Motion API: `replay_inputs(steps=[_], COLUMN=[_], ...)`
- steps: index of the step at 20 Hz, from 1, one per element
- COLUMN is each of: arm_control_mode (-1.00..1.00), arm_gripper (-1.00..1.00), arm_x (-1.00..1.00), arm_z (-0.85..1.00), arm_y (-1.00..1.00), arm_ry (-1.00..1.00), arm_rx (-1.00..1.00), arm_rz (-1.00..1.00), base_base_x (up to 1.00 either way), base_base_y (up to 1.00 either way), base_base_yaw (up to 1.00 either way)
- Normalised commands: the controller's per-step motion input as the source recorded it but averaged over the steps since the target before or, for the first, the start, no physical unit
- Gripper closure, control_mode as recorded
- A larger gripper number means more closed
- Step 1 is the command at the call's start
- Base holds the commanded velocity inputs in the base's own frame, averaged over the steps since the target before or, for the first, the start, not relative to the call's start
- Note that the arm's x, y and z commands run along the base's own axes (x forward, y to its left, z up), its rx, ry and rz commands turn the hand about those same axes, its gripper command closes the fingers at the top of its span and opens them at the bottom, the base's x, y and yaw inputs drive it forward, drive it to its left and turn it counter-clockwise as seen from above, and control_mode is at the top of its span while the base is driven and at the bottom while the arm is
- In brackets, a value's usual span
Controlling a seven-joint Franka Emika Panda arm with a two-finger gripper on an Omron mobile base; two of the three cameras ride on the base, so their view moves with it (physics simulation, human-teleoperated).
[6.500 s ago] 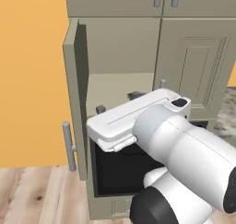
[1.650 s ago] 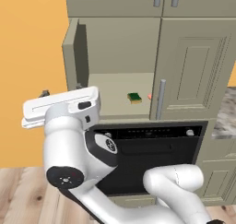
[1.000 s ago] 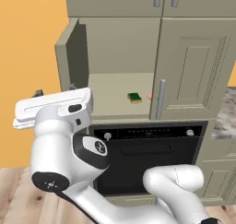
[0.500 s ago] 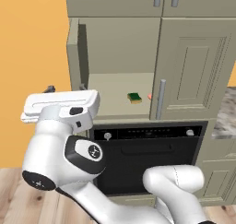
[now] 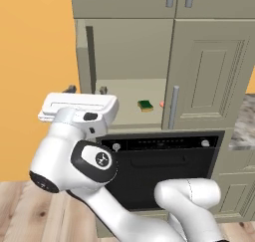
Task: Pick up the bar soap and sponge from the sink, and place them back in the cabinet, and close the cabinet doors.
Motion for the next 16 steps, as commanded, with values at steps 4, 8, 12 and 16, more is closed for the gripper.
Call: replay_inputs(steps=[4,8,12,16], arm_control_mode=[-1.00,-1.00,-1.00,-1.00], arm_gripper=[-1.00,-1.00,-1.00,-1.00], arm_x=[0.38,0.35,0.33,0.31], arm_z=[0.00,0.00,0.00,0.00], arm_y=[-0.38,-0.41,-0.53,-0.61], arm_ry=[-0.05,-0.06,-0.06,-0.04], arm_rx=[0.00,0.00,0.00,0.00], arm_rz=[-0.08,-0.10,-0.15,-0.17], base_base_x=[0.00,0.00,0.00,0.00], base_base_y=[0.00,0.00,0.00,0.00], base_base_yaw=[0.00,0.00,0.00,0.00])
